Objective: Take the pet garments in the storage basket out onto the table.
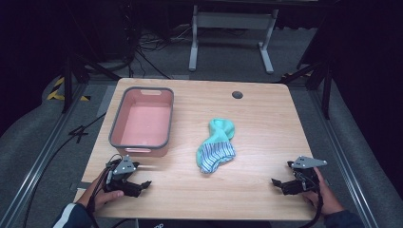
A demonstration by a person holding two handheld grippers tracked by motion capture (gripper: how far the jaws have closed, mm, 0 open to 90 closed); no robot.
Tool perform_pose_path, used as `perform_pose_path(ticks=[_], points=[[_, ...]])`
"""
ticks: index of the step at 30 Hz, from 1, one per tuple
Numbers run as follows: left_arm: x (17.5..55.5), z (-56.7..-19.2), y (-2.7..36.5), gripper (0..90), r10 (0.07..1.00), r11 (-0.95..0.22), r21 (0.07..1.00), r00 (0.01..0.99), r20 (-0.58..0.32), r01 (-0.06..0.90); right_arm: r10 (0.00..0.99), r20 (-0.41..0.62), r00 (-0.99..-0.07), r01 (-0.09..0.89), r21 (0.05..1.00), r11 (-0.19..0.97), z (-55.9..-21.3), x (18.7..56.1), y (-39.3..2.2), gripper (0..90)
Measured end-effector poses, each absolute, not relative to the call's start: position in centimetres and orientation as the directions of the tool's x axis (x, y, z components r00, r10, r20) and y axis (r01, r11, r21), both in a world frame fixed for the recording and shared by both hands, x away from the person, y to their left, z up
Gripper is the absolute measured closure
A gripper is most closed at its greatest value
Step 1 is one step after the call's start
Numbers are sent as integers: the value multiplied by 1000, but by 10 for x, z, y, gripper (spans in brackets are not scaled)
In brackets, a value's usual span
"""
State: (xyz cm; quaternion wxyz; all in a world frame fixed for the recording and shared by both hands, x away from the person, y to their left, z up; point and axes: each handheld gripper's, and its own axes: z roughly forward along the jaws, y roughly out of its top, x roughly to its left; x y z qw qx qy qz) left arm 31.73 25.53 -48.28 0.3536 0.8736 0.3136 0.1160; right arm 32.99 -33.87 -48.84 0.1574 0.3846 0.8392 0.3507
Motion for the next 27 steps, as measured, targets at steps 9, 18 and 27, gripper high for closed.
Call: perform_pose_path(ticks=[9, 18, 27], points=[[317, -483, 255, 148, 632, -553, 690, 775, -18, 467, 758, 7, -653, 537, 710, 455, -488, 330, -338, 3], [318, -483, 255, 139, 633, -559, 687, 774, -9, 465, 756, 7, -654, 535, 711, 456, -489, 331, -338, 3], [319, -483, 254, 92, 652, -552, 679, 758, -12, 485, 756, 7, -655, 535, 711, 456, -489, 330, -338, 3]])
